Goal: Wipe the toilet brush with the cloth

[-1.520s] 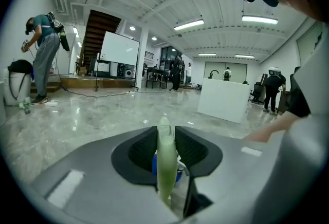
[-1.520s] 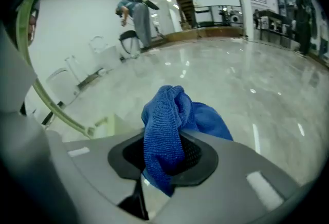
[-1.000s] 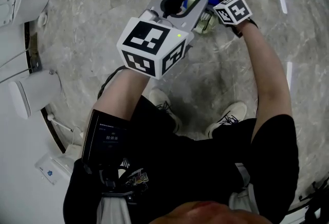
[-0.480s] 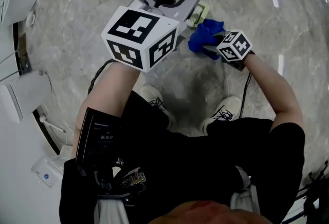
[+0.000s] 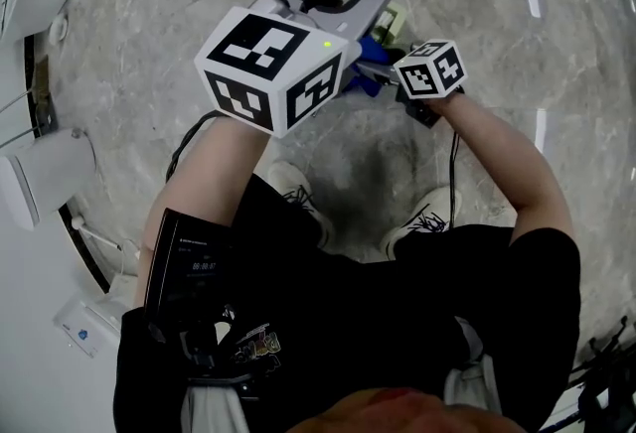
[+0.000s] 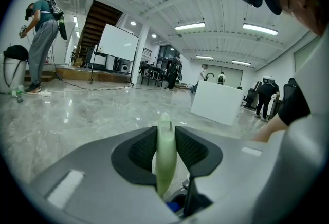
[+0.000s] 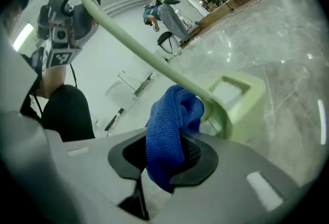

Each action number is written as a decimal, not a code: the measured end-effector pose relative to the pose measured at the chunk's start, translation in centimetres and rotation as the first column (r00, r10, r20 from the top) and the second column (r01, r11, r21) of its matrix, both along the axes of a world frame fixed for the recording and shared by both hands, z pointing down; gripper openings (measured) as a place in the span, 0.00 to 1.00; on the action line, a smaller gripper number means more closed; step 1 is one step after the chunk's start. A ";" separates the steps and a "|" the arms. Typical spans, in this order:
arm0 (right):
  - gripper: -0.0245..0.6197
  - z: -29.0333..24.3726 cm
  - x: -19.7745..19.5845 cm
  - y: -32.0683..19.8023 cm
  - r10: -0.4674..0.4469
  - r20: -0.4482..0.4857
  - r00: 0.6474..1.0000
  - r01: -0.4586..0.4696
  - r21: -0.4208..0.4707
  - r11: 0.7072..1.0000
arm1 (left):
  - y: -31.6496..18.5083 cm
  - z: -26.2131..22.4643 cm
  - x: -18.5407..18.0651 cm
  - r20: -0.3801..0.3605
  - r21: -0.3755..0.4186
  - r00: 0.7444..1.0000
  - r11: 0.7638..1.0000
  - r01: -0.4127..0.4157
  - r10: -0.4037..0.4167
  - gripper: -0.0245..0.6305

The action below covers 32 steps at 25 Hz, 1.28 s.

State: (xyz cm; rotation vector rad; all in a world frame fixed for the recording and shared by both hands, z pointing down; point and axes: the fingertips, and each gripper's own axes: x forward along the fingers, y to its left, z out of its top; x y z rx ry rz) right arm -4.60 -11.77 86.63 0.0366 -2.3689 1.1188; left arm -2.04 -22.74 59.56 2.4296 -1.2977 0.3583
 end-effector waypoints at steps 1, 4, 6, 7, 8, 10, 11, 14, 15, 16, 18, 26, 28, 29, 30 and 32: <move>0.20 1.4 1.8 0.4 -0.029 -0.045 0.999 0.029 0.011 1.000 | 0.0 -0.1 0.0 -0.001 0.002 1.000 1.000 -0.002 0.002 0.23; 0.20 5.7 8.6 0.8 -0.083 -0.190 0.978 0.089 0.025 0.996 | 0.1 -0.2 0.0 -0.006 0.010 1.000 1.000 -0.002 0.002 0.23; 0.20 8.1 13.6 -1.3 -0.014 -0.291 0.957 0.028 0.041 0.999 | 0.0 -0.3 0.0 -0.008 0.016 1.000 1.000 -0.003 0.003 0.23; 0.20 8.9 15.9 -3.1 0.058 -0.342 0.938 -0.040 0.059 0.997 | 0.0 -0.3 0.0 -0.010 0.018 1.000 1.000 -0.003 0.003 0.23; 0.20 9.2 17.8 -5.2 0.148 -0.383 0.912 -0.126 0.083 0.989 | 0.0 -0.4 0.1 -0.012 0.020 1.000 1.000 -0.004 0.005 0.23; 0.20 8.3 19.4 -9.4 0.319 -0.393 0.863 -0.296 0.120 0.948 | -0.1 -0.5 0.2 -0.020 0.022 1.000 1.000 -0.009 0.009 0.23; 0.20 7.3 18.8 -10.8 0.368 -0.366 0.855 -0.349 0.119 0.930 | -0.2 -0.6 0.2 -0.022 0.024 1.000 1.000 -0.010 0.011 0.23; 0.20 4.7 13.7 -12.0 0.364 -0.259 0.895 -0.352 0.093 0.931 | -0.1 -0.6 0.1 -0.028 0.024 1.000 1.000 -0.011 0.011 0.23; 0.20 3.6 11.6 -12.0 0.348 -0.212 0.913 -0.338 0.085 0.937 | -0.1 -0.5 0.2 -0.028 0.023 1.000 1.000 -0.010 0.011 0.23; 0.20 2.1 9.7 -12.1 0.333 -0.160 0.929 -0.323 0.084 0.943 | -0.1 -0.5 0.2 -0.027 0.023 1.000 1.000 -0.008 0.009 0.23; 0.20 -1.5 6.6 -12.3 0.289 -0.054 0.956 -0.283 0.108 0.953 | -0.1 -0.4 0.2 -0.021 0.023 1.000 1.000 -0.005 0.006 0.23; 0.20 -23.3 3.1 -8.8 0.055 0.585 0.809 -0.057 -0.014 0.998 | -0.5 -0.6 -0.5 -0.015 0.020 1.000 1.000 0.015 -0.015 0.23; 0.20 -25.9 3.8 -9.5 0.054 0.637 0.769 -0.057 -0.015 0.998 | -0.5 -0.9 -0.4 -0.024 0.022 1.000 1.000 0.016 -0.016 0.23; 0.20 -26.2 4.1 -9.6 0.049 0.640 0.766 -0.058 -0.008 0.998 | -0.5 -0.9 -0.3 -0.023 0.020 1.000 1.000 0.013 -0.013 0.23; 0.20 -26.1 4.3 -9.6 0.049 0.640 0.767 -0.058 -0.007 0.998 | -0.5 -0.9 -0.1 -0.018 0.017 1.000 1.000 0.009 -0.008 0.23; 0.20 -25.1 4.4 -9.6 0.065 0.631 0.773 -0.062 -0.026 0.998 | -0.5 -0.8 0.1 0.001 0.022 1.000 1.000 -0.001 0.001 0.23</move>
